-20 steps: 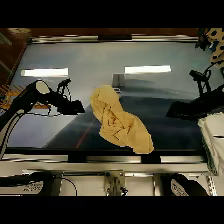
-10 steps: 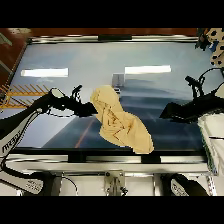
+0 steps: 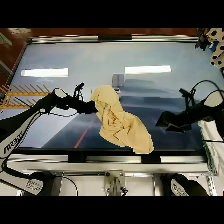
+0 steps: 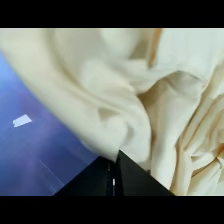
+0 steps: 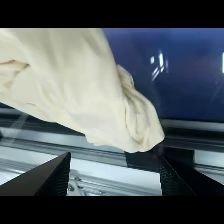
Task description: Fold the shirts.
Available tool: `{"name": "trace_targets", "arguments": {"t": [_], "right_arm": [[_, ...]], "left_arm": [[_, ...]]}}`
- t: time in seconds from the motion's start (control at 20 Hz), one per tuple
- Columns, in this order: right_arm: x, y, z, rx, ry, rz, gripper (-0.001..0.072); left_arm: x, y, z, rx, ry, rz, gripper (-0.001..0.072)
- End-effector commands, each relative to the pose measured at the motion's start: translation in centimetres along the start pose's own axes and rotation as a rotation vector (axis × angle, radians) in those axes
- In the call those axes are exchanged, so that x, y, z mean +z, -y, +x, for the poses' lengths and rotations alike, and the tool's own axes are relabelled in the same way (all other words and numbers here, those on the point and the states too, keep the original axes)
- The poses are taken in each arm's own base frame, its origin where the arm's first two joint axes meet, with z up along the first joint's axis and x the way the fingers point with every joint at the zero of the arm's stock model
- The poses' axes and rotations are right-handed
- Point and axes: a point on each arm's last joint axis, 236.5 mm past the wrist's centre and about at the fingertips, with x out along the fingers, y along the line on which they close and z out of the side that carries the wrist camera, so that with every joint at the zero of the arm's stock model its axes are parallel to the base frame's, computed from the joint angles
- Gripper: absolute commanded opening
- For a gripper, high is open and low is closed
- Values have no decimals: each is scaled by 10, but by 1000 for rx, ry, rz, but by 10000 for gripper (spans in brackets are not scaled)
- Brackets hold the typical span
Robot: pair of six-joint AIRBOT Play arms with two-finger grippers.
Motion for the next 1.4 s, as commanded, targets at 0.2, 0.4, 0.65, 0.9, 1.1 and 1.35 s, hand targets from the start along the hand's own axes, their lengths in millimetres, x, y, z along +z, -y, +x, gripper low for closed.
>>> {"name": "trace_targets", "arguments": {"t": [0.2,0.4,0.65,0.9,1.1,1.35], "right_arm": [[-46,6,93,-12,-98,2,672],[-46,2,116,-20,-124,25,670],[-55,5,142,-36,-228,61,78],[8,-27,61,-66,8,-191,71],[85,-44,-123,-298,579,-280,72],[52,-132,-281,-89,993,-375,71]], "left_arm": [[20,31,-33,-16,84,82,29],[23,35,-48,21,110,145,29],[32,48,-65,21,158,184,29],[66,64,-131,201,275,405,28],[87,135,-256,336,492,612,28],[39,244,-410,312,837,778,30]]}}
